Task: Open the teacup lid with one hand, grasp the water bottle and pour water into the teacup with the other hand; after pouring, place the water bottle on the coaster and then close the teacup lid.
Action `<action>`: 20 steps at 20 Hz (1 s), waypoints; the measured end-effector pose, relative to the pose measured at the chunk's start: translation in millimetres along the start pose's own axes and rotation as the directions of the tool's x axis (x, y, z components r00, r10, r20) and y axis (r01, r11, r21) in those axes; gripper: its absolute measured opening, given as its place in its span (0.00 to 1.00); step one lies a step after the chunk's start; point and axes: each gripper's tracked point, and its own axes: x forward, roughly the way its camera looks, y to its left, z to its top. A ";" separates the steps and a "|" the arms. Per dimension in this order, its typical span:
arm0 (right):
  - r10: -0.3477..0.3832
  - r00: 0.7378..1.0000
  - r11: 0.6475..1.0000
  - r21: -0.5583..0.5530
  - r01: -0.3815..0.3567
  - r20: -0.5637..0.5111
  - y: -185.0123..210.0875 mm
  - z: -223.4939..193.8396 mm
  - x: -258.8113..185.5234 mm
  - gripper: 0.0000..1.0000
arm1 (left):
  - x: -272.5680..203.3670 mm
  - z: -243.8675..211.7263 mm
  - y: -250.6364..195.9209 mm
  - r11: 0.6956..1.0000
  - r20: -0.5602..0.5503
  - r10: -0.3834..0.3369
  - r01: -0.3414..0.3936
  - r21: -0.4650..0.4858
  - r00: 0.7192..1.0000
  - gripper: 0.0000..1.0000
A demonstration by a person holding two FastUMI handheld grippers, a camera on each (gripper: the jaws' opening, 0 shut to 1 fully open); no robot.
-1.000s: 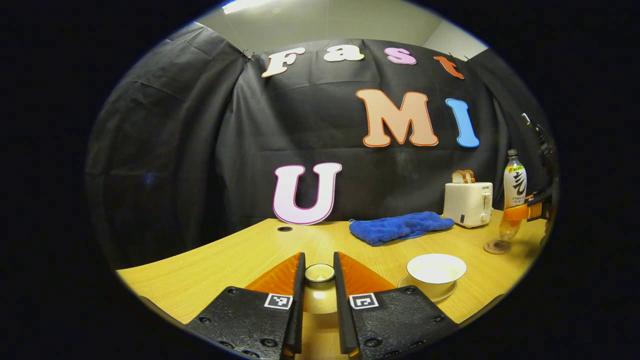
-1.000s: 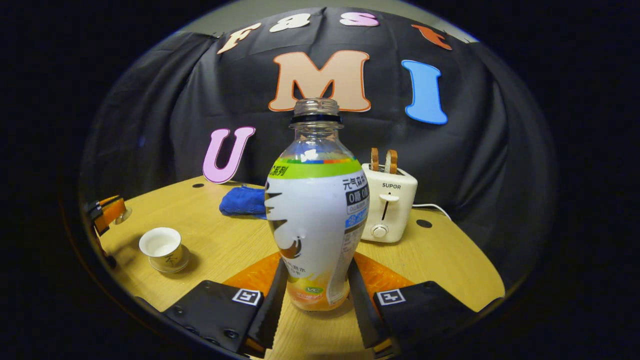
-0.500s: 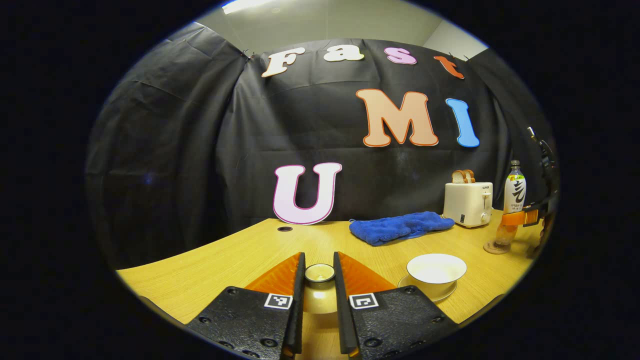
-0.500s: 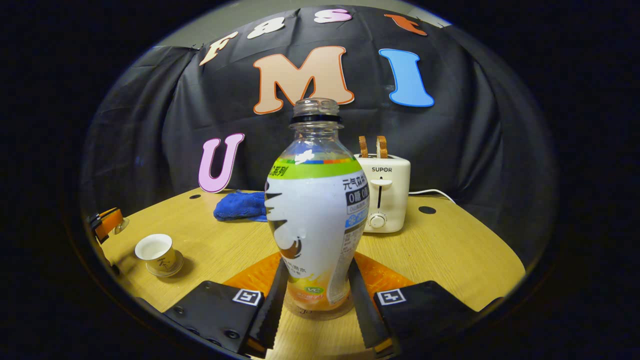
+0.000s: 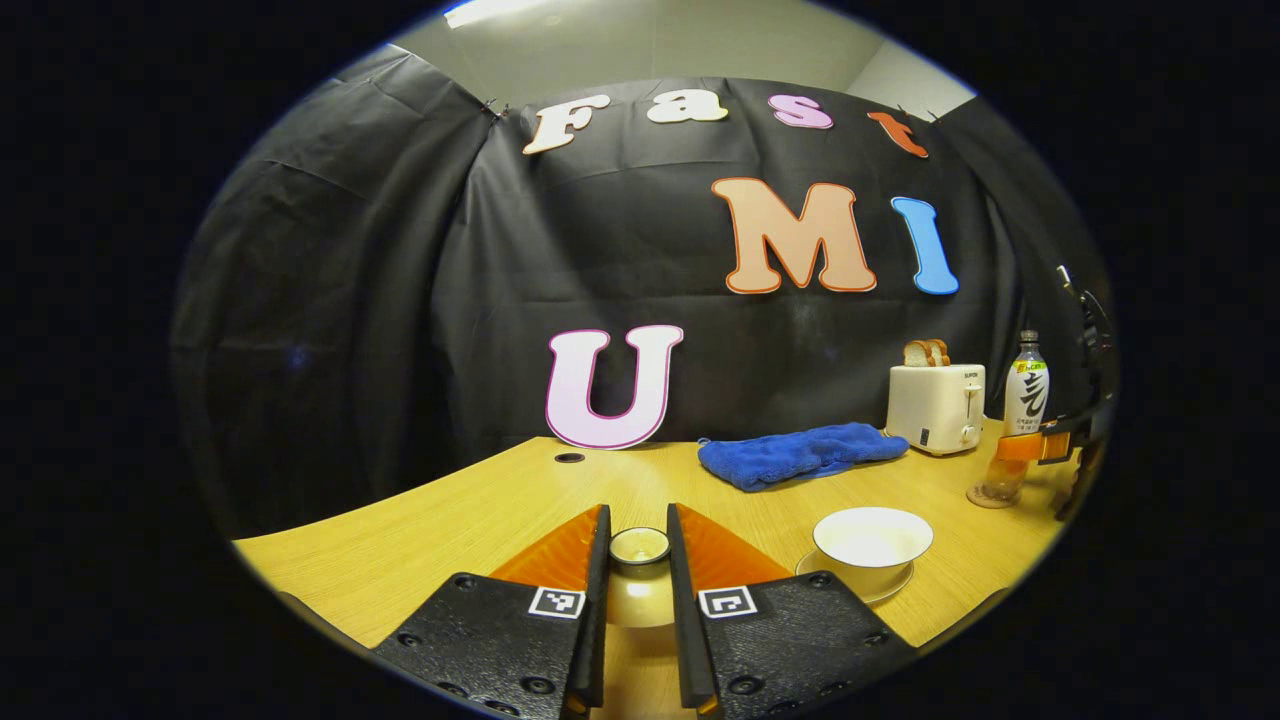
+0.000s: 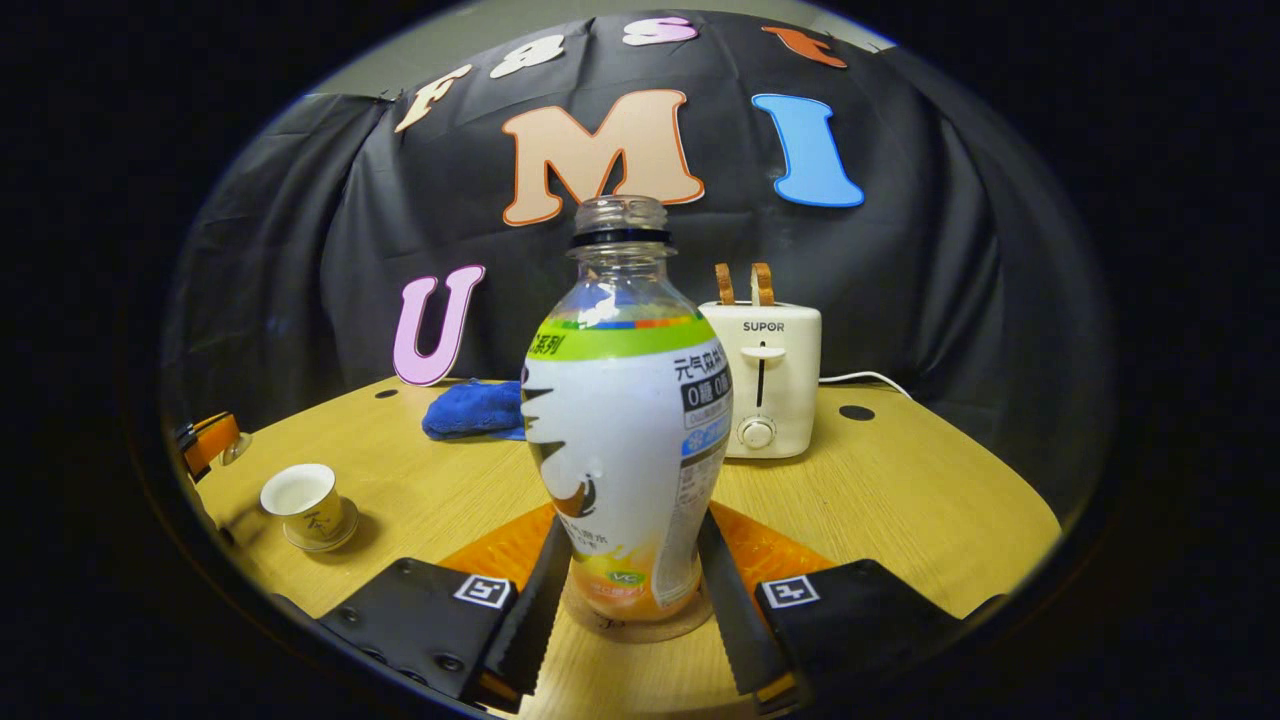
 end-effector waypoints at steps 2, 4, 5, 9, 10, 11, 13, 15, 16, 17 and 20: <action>0.004 1.000 1.000 0.004 -0.004 0.002 -0.8 -1.8 0.7 0.77 | -0.2 0.6 0.0 1.000 0.000 -0.001 0.001 0.000 1.000 0.27; 0.007 1.000 1.000 0.008 -0.007 0.008 -4.0 -2.4 -3.2 0.82 | 0.1 -0.2 -0.5 1.000 0.000 -0.001 0.001 0.000 1.000 0.27; 0.006 1.000 1.000 0.010 -0.006 0.015 -6.8 -1.6 -5.7 0.85 | 0.5 -0.6 0.2 1.000 0.001 -0.001 0.001 -0.001 1.000 0.27; -0.002 1.000 1.000 -0.009 0.002 0.032 -8.6 -1.1 -7.4 0.91 | 0.4 -0.6 -0.4 1.000 0.000 0.000 0.000 0.000 1.000 0.27; -0.006 0.999 1.000 -0.015 0.007 0.035 -10.1 -2.3 -6.0 0.91 | 0.0 -0.8 -0.9 1.000 0.000 0.001 -0.001 0.000 1.000 0.27; -0.005 0.999 1.000 -0.011 0.006 0.045 -10.8 1.4 -7.5 0.91 | -0.8 0.3 -1.0 1.000 -0.001 0.001 -0.001 0.001 1.000 0.27; -0.003 0.998 1.000 0.002 0.003 0.058 -9.8 1.3 -9.8 0.91 | 0.6 0.2 -0.5 1.000 0.000 0.001 -0.001 0.001 1.000 0.27; -0.002 0.998 1.000 0.006 0.002 0.059 -9.3 -0.1 -12.2 0.89 | 1.1 -0.1 -1.5 1.000 -0.002 0.001 -0.001 0.001 1.000 0.27; -0.005 0.998 1.000 0.003 0.004 0.069 -9.9 1.4 -16.2 0.89 | 0.7 0.4 -1.6 1.000 -0.002 0.000 0.000 0.001 1.000 0.27; -0.010 0.997 1.000 -0.004 0.011 0.080 -11.1 2.2 -18.4 0.89 | 1.0 -0.6 -2.0 1.000 -0.002 0.000 0.000 0.000 1.000 0.27; -0.027 0.990 0.999 -0.035 0.032 0.137 -15.9 9.0 -20.6 0.90 | 0.5 0.7 -2.1 1.000 -0.001 0.000 0.000 -0.005 1.000 0.27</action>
